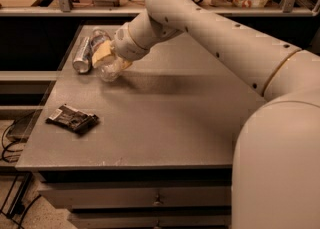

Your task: Move water bottle near redbull can

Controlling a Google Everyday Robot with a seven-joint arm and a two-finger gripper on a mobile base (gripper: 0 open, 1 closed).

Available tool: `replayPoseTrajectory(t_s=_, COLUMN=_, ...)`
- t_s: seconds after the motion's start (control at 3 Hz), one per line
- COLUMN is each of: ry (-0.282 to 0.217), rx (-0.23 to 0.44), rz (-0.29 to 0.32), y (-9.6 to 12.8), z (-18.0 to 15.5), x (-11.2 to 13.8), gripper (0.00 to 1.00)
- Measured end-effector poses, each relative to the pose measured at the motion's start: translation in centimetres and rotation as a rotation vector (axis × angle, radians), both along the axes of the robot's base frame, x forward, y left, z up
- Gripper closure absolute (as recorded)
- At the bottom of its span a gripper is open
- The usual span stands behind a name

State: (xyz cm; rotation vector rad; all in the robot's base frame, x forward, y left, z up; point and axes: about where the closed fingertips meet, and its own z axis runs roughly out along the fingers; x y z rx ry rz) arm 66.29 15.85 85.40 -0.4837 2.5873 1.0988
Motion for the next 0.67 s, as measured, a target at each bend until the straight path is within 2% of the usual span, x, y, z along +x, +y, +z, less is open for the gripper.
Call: replayPoseTrajectory(t_s=0.67, ry=0.005, rx=-0.048, rz=-0.033, y=1.12, z=-0.77, x=0.52, gripper=0.13)
